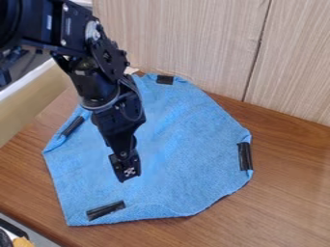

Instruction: Fold the cloth from the left to the right

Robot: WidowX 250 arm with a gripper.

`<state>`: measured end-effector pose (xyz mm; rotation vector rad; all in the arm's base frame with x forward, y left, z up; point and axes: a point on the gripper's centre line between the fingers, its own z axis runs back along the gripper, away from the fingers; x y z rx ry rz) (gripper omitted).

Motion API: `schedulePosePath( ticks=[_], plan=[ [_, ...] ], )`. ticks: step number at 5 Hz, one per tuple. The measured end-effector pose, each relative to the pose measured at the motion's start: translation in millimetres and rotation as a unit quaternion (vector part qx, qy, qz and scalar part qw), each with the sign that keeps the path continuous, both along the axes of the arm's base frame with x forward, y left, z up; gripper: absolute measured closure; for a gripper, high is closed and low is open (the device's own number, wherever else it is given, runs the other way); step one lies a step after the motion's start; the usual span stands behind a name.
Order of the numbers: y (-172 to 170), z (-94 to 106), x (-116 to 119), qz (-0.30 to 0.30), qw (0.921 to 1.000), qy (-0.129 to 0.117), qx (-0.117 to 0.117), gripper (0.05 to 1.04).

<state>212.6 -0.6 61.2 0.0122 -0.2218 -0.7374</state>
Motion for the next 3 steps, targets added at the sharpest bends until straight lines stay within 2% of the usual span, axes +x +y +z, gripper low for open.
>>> schedulePosePath(
  ticks=[1,3],
  plan=[
    [0,-4.0,-2,0.001,0.9999,0.01,-0.001,0.083],
    [57,-9.0,24,0.099,0.9948,0.025,-0.002,0.083]
  ],
)
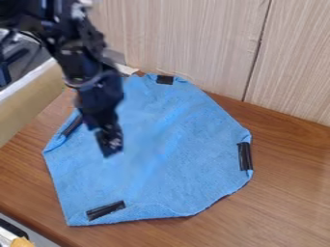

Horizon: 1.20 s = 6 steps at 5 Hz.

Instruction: Fold the cloth from the left to the right

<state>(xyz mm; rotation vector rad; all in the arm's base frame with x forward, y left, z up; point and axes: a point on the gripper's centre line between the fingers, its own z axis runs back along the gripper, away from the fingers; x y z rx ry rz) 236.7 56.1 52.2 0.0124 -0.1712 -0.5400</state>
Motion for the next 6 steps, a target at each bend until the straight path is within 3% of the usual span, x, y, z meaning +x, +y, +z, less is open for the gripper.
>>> schedulePosePath(
  ticks=[1,3,5,6],
  plan=[
    [39,-9.5,17,0.053,0.9985,-0.001,0.011,0.083],
    [84,-38.9,33,0.121,0.9923,0.024,0.018,0.083],
    [91,-61.5,37,0.147,0.9881,0.039,0.019,0.118],
    [97,-66.8,40,0.157,0.9861,0.047,0.03,0.395]
  ],
)
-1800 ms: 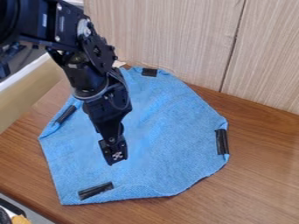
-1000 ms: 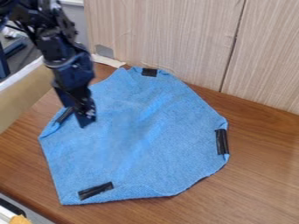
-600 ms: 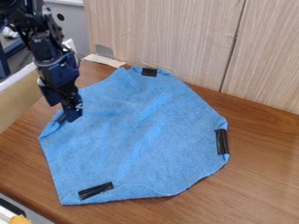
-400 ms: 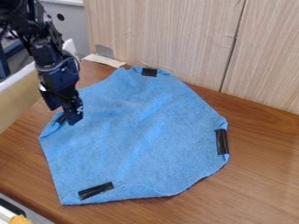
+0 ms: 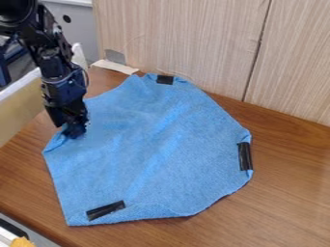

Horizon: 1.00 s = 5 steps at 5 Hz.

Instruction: Fold the cloth from the left to the right

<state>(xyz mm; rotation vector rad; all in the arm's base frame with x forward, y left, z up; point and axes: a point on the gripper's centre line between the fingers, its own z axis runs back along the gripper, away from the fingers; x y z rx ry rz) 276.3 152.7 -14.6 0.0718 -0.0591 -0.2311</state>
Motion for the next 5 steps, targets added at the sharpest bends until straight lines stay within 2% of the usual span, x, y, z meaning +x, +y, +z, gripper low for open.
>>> schedulePosePath(
  ticks=[1,2,3,4,5],
  plan=[
    [3,0.3,-1,0.009,1.0,-0.001,0.0,0.701],
    [6,0.3,-2,0.017,0.9998,-0.004,-0.003,0.917],
    [7,3.8,-2,0.02,0.9997,-0.009,-0.005,1.01],
    [5,17.1,-4,0.029,0.9994,-0.018,-0.005,1.023],
    [-8,42.3,0,0.024,0.9988,-0.041,-0.015,1.024]
  ],
)
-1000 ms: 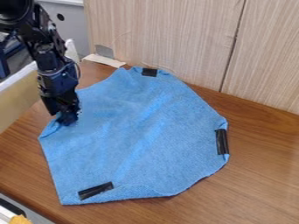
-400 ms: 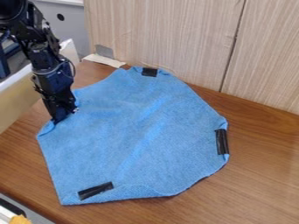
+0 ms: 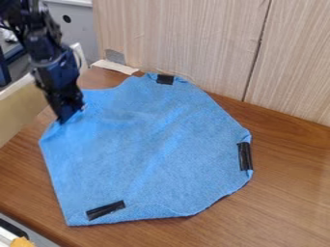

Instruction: Fold the cloth from the left to the right

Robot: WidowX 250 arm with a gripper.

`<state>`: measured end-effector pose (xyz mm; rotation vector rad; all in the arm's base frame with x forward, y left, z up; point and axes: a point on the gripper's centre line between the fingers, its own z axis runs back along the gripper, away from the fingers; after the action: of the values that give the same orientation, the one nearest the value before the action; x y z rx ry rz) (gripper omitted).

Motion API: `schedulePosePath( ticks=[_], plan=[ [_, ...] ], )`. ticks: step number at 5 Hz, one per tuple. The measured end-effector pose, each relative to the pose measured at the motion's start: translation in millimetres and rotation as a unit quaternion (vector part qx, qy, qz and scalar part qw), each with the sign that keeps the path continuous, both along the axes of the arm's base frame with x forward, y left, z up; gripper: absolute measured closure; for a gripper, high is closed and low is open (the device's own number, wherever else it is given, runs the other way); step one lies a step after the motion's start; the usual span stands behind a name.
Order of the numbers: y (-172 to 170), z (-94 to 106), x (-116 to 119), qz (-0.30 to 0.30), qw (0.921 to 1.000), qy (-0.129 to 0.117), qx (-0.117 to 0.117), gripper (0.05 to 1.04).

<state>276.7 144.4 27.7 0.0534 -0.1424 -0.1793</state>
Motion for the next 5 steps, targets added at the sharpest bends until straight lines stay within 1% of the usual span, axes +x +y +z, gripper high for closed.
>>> schedulePosePath(
  ticks=[1,2,3,4,5],
  plan=[
    [-28,31.0,9,-0.016,0.9993,-0.032,-0.015,1.024],
    [-71,42.6,20,-0.053,0.9969,-0.046,-0.036,1.024],
    [-117,42.1,26,-0.105,0.9926,-0.046,-0.039,1.024],
    [-153,38.3,29,-0.15,0.9865,-0.054,-0.039,1.024],
    [-176,14.3,30,-0.179,0.9825,-0.037,-0.038,1.024]
  ],
)
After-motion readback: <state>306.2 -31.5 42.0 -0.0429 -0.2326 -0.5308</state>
